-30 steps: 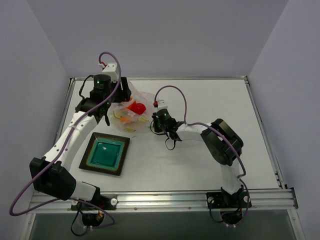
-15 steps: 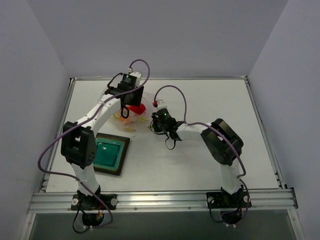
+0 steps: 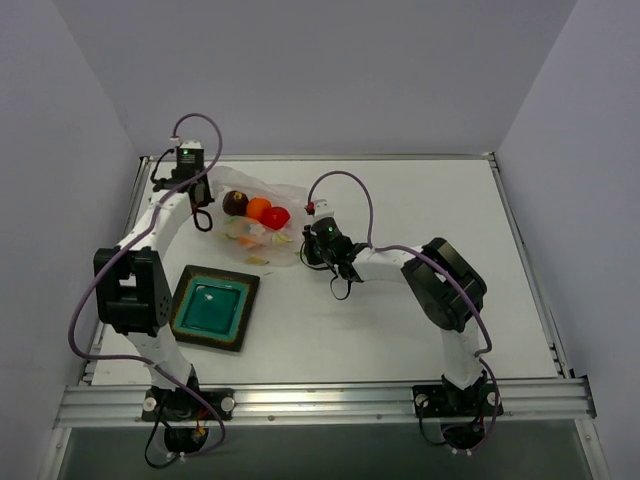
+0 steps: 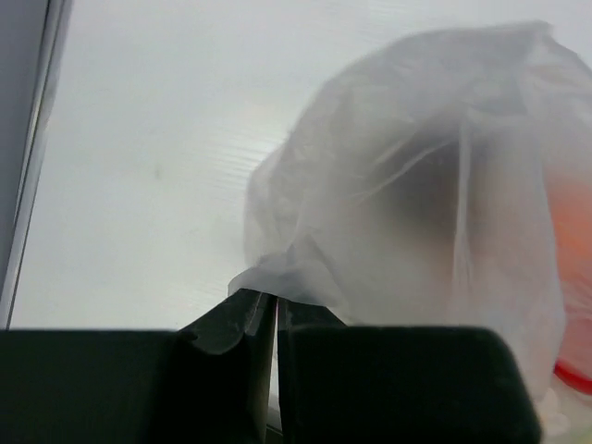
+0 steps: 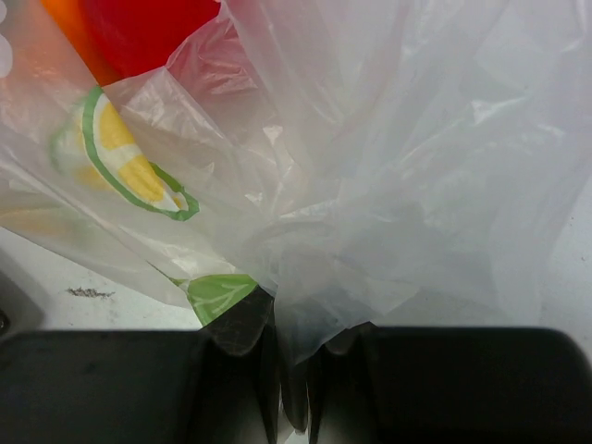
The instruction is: Take the fake fruits out of the plastic bag
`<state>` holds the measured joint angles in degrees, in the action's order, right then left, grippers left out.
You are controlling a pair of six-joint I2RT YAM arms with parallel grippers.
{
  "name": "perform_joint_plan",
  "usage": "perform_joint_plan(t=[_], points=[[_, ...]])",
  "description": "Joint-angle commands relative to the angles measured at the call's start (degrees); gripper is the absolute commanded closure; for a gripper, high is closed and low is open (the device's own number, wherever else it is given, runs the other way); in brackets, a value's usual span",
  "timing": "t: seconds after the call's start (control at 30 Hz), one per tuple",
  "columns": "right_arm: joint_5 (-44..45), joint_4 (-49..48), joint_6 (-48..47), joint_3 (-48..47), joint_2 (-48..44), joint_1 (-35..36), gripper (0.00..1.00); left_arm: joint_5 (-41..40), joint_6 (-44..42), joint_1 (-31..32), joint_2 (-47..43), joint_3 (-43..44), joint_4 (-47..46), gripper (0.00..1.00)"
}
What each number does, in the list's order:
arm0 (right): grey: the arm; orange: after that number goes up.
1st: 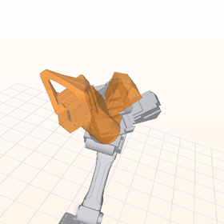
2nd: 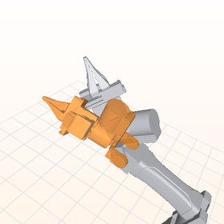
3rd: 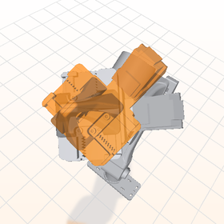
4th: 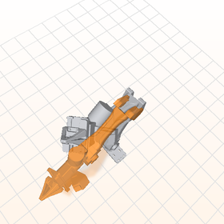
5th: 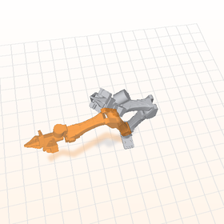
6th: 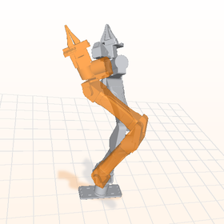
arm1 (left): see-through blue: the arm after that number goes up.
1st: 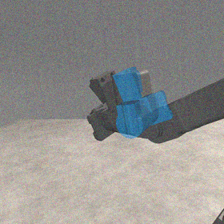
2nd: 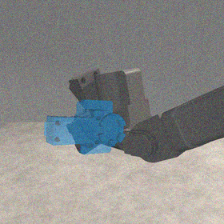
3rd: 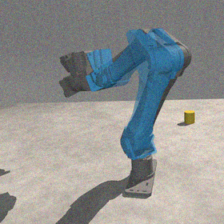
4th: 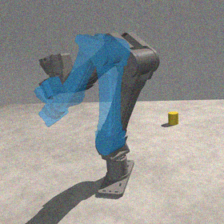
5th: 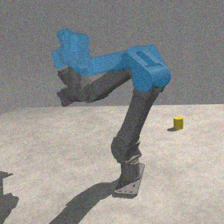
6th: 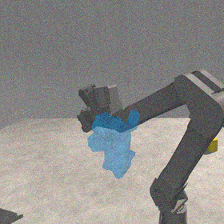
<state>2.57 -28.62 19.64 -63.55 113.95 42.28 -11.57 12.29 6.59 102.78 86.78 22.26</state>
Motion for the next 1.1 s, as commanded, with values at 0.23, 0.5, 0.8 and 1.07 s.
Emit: perform_joint_plan(t=[0.23, 0.5, 0.8, 1.07], points=[[0.95, -0.82, -1.18, -2.72, 0.21, -0.62, 0.93, 10.87, 12.75, -13.44, -0.75, -1.45, -8.72, 0.98], [-0.19, 0.06, -1.53, -7.28, 5.67, -2.11, 0.93, 10.61, 11.97, -13.36, 12.69, 6.29, -6.00, 0.98], [-1.95, 1.37, -1.36, -7.73, 2.86, -2.12, 0.93, 11.57, 13.02, -11.87, 11.40, 7.35, -2.93, 0.67], [-5.38, 3.05, -1.01, -6.77, 1.27, -1.24, 0.93, 14.04, 16.09, -8.79, -4.94, 2.70, 0.94, 0.13]])
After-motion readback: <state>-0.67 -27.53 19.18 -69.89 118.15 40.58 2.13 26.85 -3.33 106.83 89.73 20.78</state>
